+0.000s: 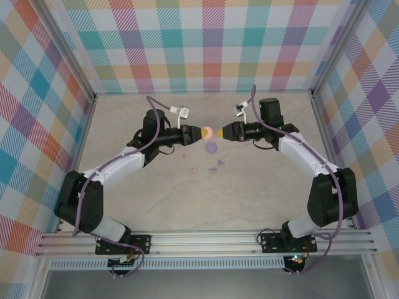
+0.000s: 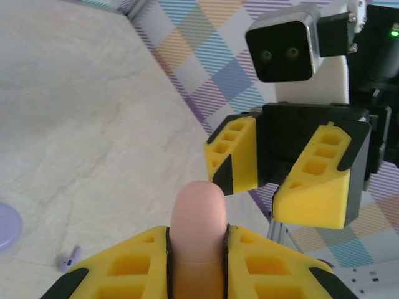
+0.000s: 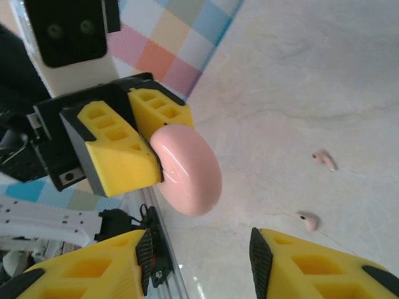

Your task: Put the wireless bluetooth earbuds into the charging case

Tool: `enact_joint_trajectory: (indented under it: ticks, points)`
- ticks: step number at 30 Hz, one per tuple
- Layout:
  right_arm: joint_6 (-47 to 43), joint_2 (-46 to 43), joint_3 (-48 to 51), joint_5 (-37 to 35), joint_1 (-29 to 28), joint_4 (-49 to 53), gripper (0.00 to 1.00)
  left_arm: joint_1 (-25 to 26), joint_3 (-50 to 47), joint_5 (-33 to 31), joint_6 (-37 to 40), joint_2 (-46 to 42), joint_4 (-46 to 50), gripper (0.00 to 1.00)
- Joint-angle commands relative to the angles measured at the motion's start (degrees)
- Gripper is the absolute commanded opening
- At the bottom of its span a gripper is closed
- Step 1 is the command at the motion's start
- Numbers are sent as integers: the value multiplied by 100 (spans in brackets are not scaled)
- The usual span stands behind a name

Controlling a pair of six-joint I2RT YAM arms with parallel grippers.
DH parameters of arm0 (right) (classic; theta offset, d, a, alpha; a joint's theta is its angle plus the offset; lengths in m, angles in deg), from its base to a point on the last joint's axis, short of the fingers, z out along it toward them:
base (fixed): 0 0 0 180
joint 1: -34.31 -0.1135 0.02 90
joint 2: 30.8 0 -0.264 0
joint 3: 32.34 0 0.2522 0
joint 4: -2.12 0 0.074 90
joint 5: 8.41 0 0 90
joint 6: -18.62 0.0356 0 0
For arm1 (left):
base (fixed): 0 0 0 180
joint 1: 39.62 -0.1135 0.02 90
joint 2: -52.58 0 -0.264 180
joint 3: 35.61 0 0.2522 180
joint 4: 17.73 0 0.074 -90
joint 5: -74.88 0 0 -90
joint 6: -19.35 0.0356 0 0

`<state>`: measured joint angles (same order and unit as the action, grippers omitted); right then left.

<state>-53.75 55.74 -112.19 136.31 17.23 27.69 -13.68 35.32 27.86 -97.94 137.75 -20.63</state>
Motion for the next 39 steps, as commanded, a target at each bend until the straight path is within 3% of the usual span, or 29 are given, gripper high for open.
enact_joint_trajectory:
  ticks: [1,16,39]
  points:
    - [-258,-155,-22,703,-5,-279,47,-20,161,404,177,-345,-187,13]
    - [-332,-287,-266,1510,-146,-523,50,275,405,646,408,-751,75,13]
    - [-271,-191,-572,1523,-331,-626,41,404,427,644,454,-659,98,14]
